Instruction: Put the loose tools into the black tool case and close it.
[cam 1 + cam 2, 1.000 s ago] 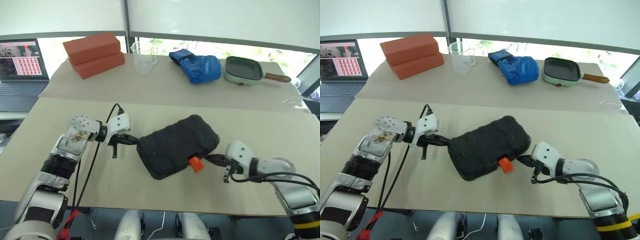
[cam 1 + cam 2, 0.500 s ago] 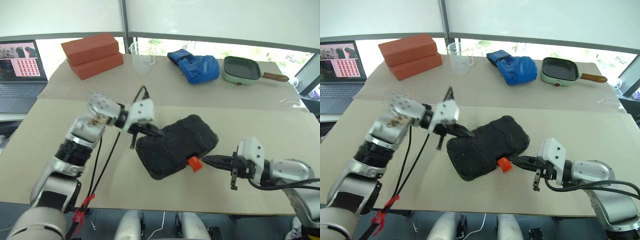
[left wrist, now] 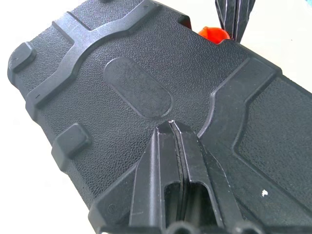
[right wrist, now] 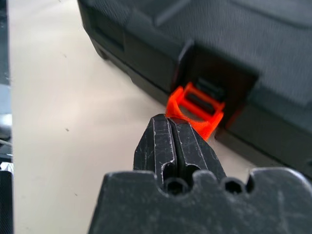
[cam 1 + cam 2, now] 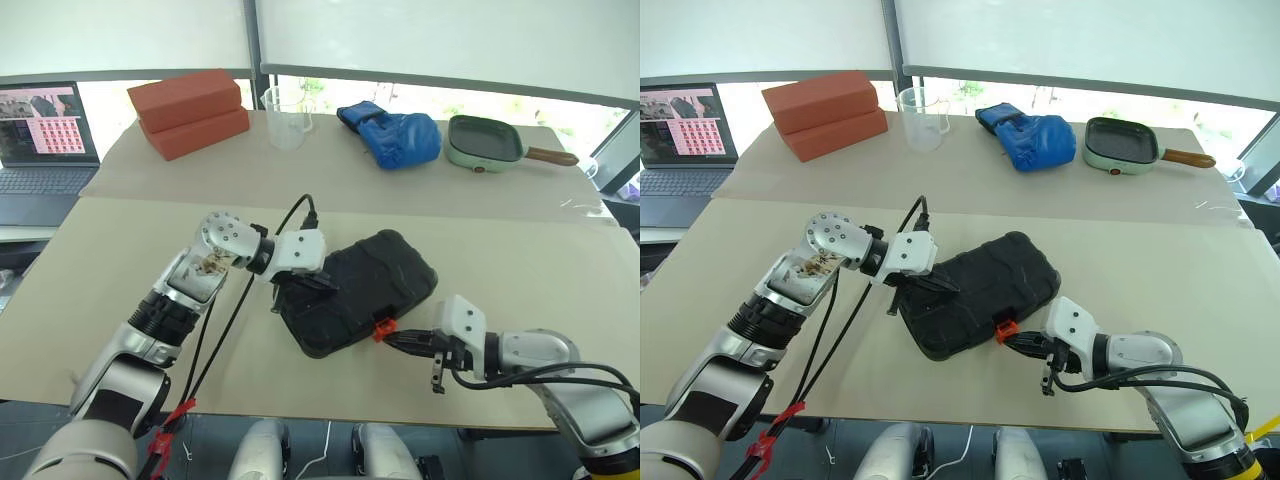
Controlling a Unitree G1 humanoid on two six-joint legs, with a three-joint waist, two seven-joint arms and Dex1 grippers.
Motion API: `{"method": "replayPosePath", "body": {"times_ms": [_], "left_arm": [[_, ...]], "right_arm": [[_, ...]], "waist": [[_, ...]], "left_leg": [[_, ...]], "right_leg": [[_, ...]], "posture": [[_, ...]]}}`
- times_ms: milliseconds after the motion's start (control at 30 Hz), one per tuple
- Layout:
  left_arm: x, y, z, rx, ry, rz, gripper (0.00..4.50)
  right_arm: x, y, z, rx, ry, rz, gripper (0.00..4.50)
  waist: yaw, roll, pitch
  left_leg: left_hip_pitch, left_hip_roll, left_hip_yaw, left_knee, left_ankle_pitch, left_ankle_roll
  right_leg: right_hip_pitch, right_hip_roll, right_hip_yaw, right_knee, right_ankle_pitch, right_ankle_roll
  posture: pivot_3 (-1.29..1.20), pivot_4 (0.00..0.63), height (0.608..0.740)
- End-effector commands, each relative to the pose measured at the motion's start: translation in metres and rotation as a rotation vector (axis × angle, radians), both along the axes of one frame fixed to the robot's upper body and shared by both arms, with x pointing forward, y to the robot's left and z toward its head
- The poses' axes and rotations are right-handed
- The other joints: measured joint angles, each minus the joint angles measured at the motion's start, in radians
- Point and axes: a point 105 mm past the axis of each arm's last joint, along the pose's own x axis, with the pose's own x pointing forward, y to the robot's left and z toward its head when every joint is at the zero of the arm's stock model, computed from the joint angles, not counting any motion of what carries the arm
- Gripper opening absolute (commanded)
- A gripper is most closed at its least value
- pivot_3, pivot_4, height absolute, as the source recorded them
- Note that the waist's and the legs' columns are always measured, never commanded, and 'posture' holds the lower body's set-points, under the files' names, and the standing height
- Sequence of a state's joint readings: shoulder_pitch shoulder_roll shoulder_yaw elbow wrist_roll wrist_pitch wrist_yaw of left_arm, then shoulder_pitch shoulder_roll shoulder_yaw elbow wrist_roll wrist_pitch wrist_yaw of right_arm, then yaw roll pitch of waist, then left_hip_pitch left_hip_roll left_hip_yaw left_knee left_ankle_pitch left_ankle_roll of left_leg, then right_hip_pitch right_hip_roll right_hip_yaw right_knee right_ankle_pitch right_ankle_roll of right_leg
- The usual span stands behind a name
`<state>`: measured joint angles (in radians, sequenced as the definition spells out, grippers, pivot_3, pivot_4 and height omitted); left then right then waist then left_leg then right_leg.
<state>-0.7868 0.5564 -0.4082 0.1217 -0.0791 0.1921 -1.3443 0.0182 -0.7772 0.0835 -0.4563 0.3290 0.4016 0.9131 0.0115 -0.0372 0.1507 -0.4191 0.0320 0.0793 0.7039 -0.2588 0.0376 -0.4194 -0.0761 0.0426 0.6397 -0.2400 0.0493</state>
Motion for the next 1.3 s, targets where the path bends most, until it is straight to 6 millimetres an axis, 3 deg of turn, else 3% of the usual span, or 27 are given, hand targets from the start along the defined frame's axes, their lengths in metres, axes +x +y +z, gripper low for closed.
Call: {"method": "replayPosePath", "body": {"times_ms": [33,367,567,867,1300], "left_arm": [[0.001,0.004,-0.008,0.031,0.015,0.027,0.04],[0.002,0.002,-0.006,0.027,0.008,0.025,0.04],[-0.001,-0.005,-0.01,0.025,0.013,0.006,0.04],[-0.002,-0.014,-0.022,0.035,0.015,-0.011,0.04],[0.003,-0.014,-0.025,0.029,0.0,0.006,0.04]], "right_arm": [[0.004,0.0,0.001,0.002,-0.031,-0.008,0.0],[0.015,0.005,-0.005,0.038,-0.042,-0.065,0.0],[0.027,0.013,0.006,0.122,-0.078,-0.13,0.0],[0.025,0.016,0.037,0.219,-0.142,-0.158,0.0],[0.021,0.017,0.033,0.158,-0.116,-0.14,0.0]], "waist": [[0.0,0.0,0.0],[0.0,0.0,0.0],[-0.006,0.0,0.0],[-0.014,0.0,0.0],[-0.02,0.0,0.0]], "left_leg": [[0.0,0.0,0.0,0.0,0.0,0.0],[0.0,0.0,0.0,0.001,0.0,0.0],[0.001,0.0,0.0,0.001,0.0,0.0],[0.0,0.0,0.0,0.001,0.0,0.0],[0.004,0.001,0.0,0.001,0.0,0.0]], "right_leg": [[0.0,0.0,0.0,0.0,0.0,0.0],[0.0,0.0,0.0,0.001,0.0,0.0],[-0.001,0.0,0.001,0.003,0.0,0.0],[-0.002,0.001,0.001,0.004,0.0,-0.001],[0.001,0.001,0.001,0.004,0.0,-0.001]], "posture": [[0.0,0.15,0.738],[0.0,0.15,0.738],[0.0,0.15,0.738],[0.0,0.15,0.738],[0.0,0.15,0.738]]}}
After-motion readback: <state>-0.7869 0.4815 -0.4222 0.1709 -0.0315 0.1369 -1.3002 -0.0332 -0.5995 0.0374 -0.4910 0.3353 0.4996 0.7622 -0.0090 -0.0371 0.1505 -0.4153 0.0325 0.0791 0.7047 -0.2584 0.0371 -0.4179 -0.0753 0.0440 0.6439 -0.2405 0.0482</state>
